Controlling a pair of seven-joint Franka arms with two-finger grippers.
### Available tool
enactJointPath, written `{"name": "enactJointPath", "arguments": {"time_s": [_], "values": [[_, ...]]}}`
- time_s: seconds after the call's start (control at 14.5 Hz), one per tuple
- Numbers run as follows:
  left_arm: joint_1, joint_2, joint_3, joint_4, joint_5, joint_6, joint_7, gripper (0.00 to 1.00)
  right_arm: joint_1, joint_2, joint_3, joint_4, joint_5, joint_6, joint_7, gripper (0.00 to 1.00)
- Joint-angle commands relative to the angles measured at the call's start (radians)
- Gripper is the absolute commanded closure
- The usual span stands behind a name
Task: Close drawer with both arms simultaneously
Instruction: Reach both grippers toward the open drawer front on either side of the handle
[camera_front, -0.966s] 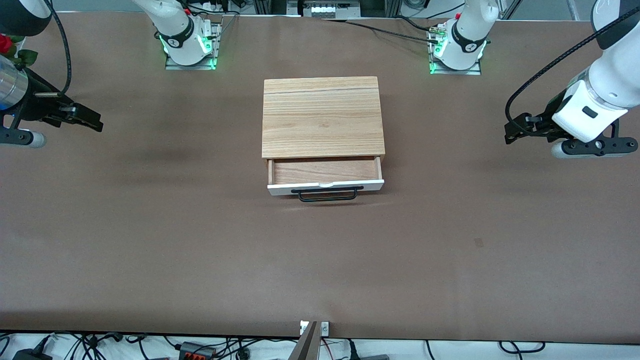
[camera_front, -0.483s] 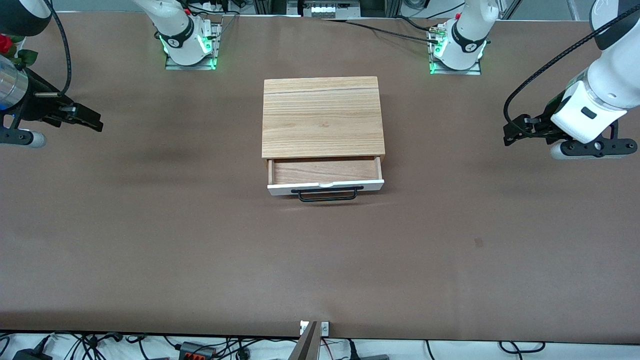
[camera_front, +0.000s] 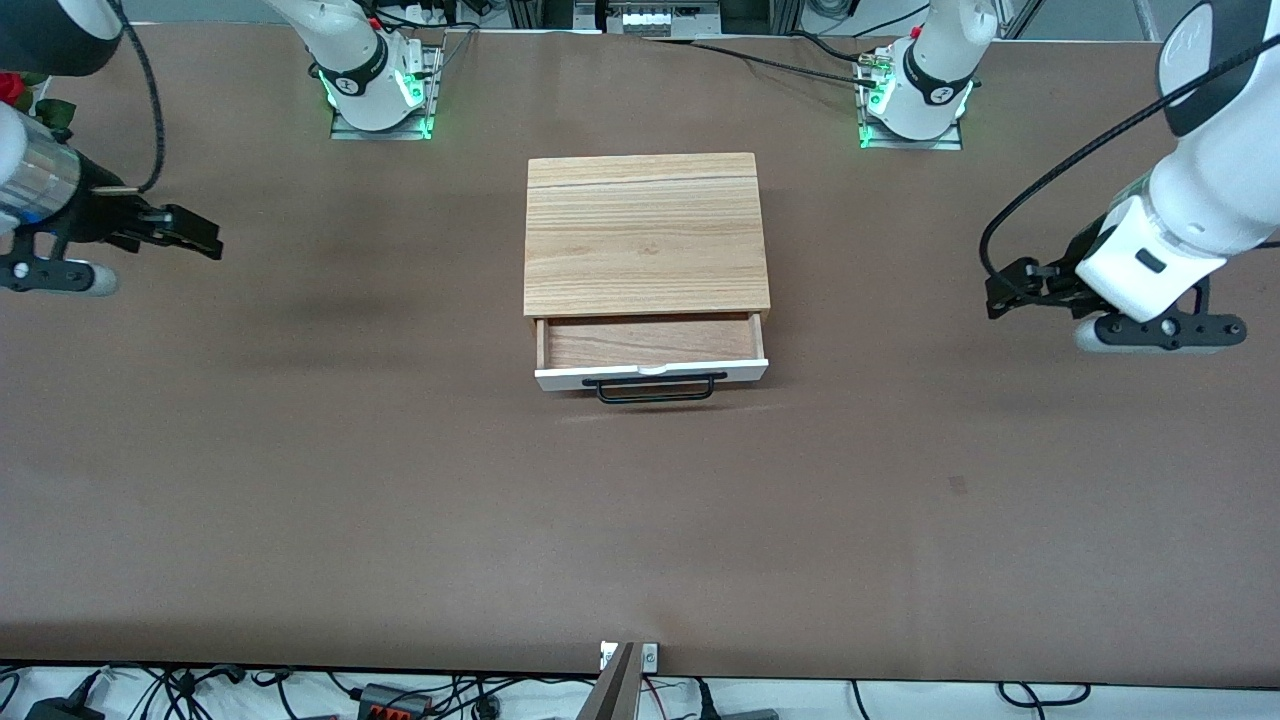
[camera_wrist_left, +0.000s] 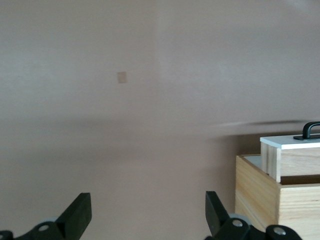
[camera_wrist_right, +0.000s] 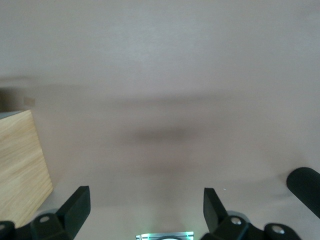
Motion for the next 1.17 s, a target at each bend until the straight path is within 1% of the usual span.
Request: {"name": "enactJointPath", "arguments": {"time_s": [0.0, 0.07, 0.21, 0.28, 0.41, 0.48, 0.55, 0.69, 0.83, 0.97, 1.1], "values": [[-0.049, 0.125, -0.001, 0.089, -0.059, 0.036, -0.012, 0.0, 0.08, 0.082, 0.003, 0.049, 0.008, 0.026, 0.007, 0.0], [-0.075, 0.165, -0.001, 0.108, -0.06, 0.057, -0.012, 0.0, 0.12, 0.12, 0.003, 0.074, 0.005, 0.06, 0.009, 0.0], [-0.132, 0.241, -0.001, 0.14, -0.062, 0.107, -0.012, 0.0, 0.165, 0.197, 0.003, 0.138, 0.009, 0.1, 0.01, 0.0], [-0.163, 0.269, -0.001, 0.148, -0.062, 0.131, -0.013, 0.0, 0.189, 0.228, 0.003, 0.152, 0.009, 0.115, 0.012, 0.0], [-0.203, 0.323, -0.001, 0.151, -0.062, 0.186, -0.013, 0.0, 0.229, 0.276, 0.003, 0.16, 0.018, 0.222, 0.018, 0.0], [-0.218, 0.35, 0.0, 0.152, -0.062, 0.212, -0.013, 0.0, 0.243, 0.3, 0.003, 0.16, 0.063, 0.288, 0.038, 0.0], [-0.223, 0.375, -0.001, 0.152, -0.062, 0.243, -0.012, 0.0, 0.246, 0.326, 0.003, 0.16, 0.125, 0.334, 0.061, 0.0], [-0.223, 0.419, -0.001, 0.152, -0.067, 0.298, -0.01, 0.0, 0.249, 0.383, 0.005, 0.16, 0.269, 0.421, 0.076, 0.0], [-0.231, 0.449, -0.001, 0.152, -0.102, 0.317, -0.007, 0.0, 0.28, 0.432, 0.003, 0.16, 0.369, 0.527, 0.076, 0.0], [-0.234, 0.472, -0.001, 0.152, -0.128, 0.317, -0.003, 0.0, 0.327, 0.486, 0.003, 0.16, 0.402, 0.648, 0.076, 0.0], [-0.243, 0.473, -0.001, 0.149, -0.175, 0.308, -0.003, 0.0, 0.384, 0.527, 0.003, 0.158, 0.404, 0.765, 0.079, 0.0]]}}
